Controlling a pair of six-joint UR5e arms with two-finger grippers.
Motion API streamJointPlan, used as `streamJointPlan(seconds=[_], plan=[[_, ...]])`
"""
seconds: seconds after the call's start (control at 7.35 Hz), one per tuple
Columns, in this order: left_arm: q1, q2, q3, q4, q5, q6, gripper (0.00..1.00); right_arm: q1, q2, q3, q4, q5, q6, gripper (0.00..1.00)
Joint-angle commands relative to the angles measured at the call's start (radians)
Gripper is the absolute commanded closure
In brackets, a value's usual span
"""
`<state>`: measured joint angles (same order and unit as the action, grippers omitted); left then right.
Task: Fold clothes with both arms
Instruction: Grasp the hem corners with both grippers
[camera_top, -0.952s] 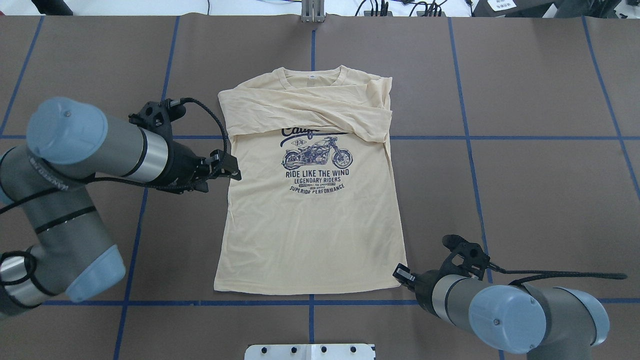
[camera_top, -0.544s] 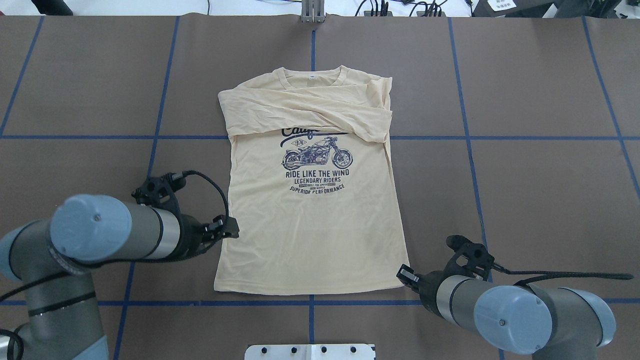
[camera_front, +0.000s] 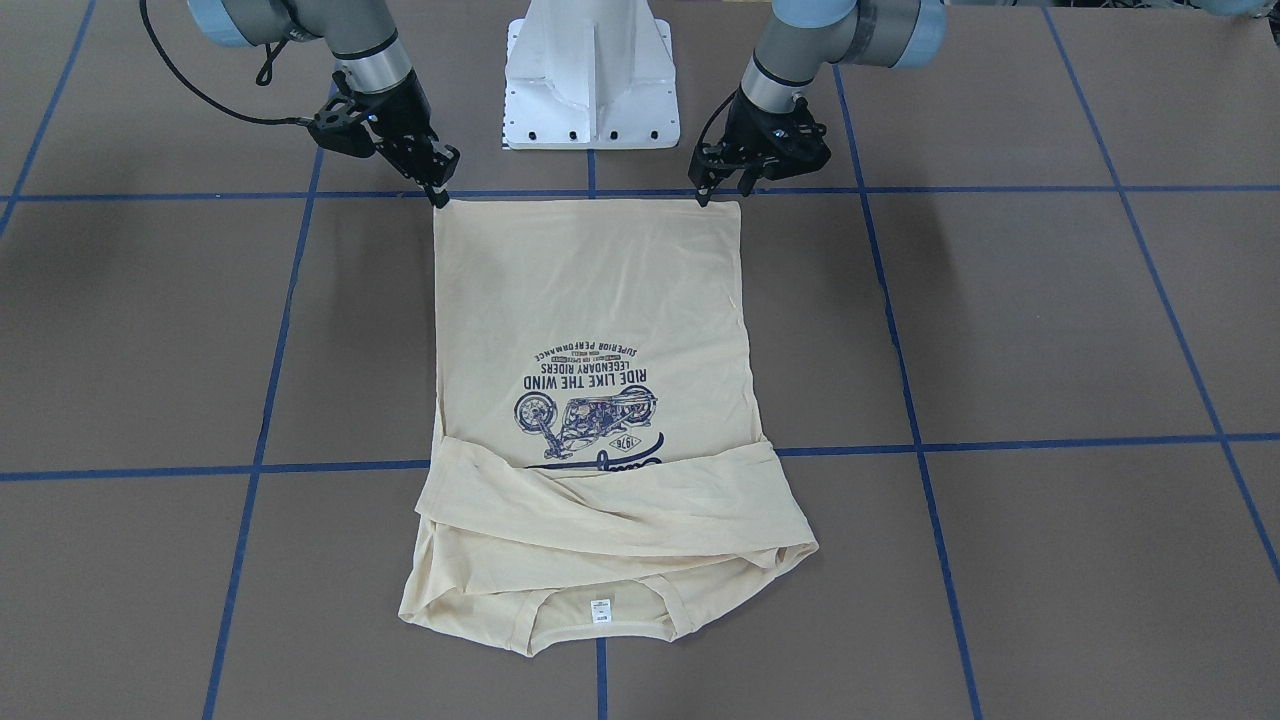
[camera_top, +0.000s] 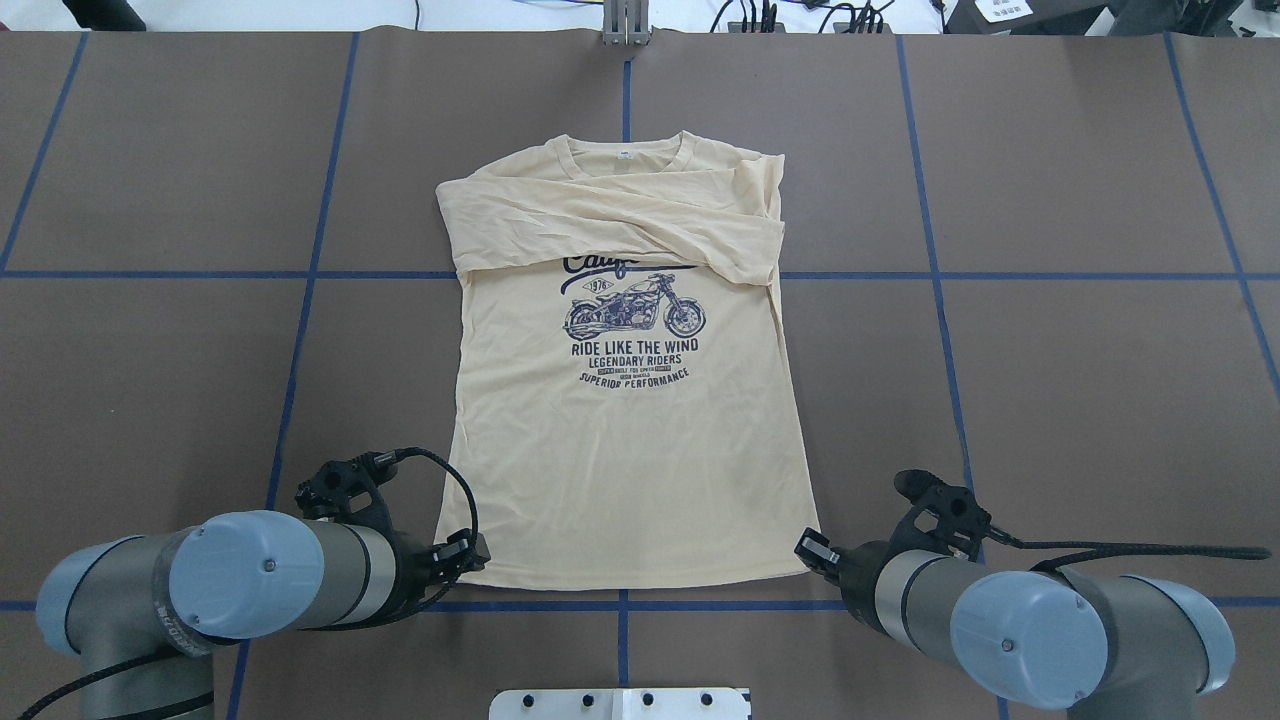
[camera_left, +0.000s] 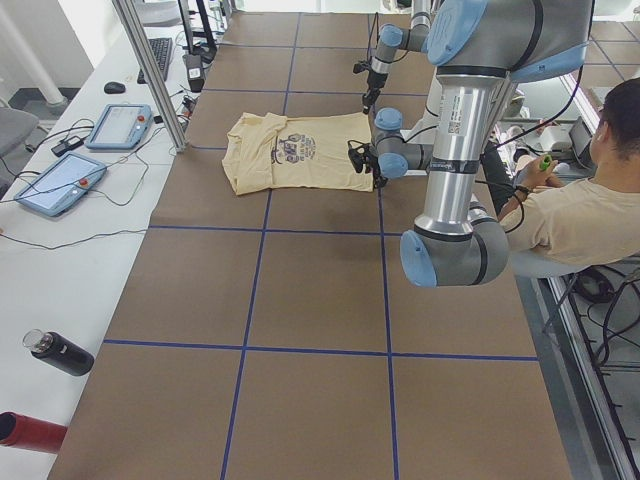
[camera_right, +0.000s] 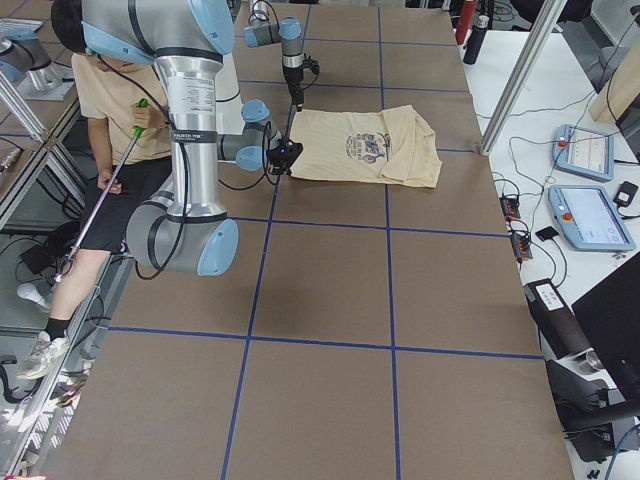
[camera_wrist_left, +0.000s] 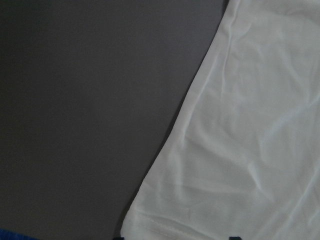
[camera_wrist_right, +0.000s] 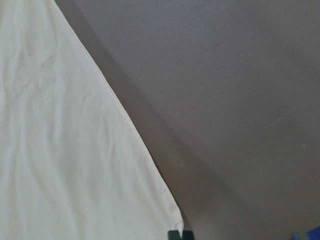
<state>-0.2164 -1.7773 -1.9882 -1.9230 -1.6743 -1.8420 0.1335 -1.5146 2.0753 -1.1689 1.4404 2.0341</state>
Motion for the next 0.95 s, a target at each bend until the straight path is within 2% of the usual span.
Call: streamJointPlan(seconds=[0.0,0.41,0.82], plan=[[0.003,0.012,0.003,0.002,0.002,-0.002,0.36,0.0,-0.006,-0.001,0.0,-0.002,0.0,1.0],[0.002,0.021,0.009,0.002,0.001,0.0,0.4,0.0,-0.007,0.0,0.0,-0.003,0.0,1.0],[0.003,0.021,0.014,0.002,0.001,0.0,0.5,0.002,-0.007,0.0,0.0,-0.003,0.0,1.0]])
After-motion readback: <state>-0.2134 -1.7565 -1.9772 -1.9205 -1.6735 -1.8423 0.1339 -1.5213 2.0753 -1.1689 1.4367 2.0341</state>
